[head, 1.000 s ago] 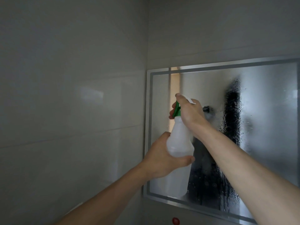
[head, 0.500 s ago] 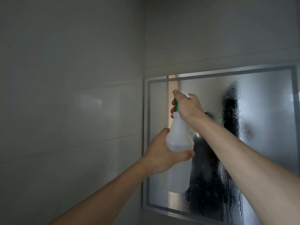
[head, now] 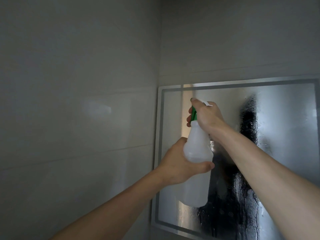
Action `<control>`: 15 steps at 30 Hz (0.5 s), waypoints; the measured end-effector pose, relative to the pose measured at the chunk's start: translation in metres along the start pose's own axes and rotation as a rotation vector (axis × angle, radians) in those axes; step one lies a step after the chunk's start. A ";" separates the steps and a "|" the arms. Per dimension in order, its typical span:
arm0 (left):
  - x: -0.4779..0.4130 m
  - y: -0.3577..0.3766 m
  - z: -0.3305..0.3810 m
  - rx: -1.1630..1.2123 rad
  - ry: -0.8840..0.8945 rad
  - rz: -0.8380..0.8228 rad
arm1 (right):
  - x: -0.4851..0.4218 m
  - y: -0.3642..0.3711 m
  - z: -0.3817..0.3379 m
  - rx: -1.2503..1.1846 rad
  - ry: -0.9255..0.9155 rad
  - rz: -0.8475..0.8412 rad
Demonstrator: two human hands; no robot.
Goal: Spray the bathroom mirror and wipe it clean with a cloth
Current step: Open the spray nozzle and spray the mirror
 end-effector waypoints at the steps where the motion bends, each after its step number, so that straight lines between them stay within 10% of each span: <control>1: 0.000 0.001 0.001 0.004 0.001 -0.003 | -0.001 0.000 0.000 0.037 -0.010 -0.007; 15: -0.011 0.045 0.013 0.089 0.001 0.019 | -0.006 -0.039 0.000 0.108 -0.065 0.093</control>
Point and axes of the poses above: each hand's wrist, its own x-axis away from the middle knuckle, its own y-axis out of the palm, z = x × y, the point moved 2 cm from there along -x, towards the middle knuckle, and after that the axes turned 2 degrees about -x, right-handed, at the moved point
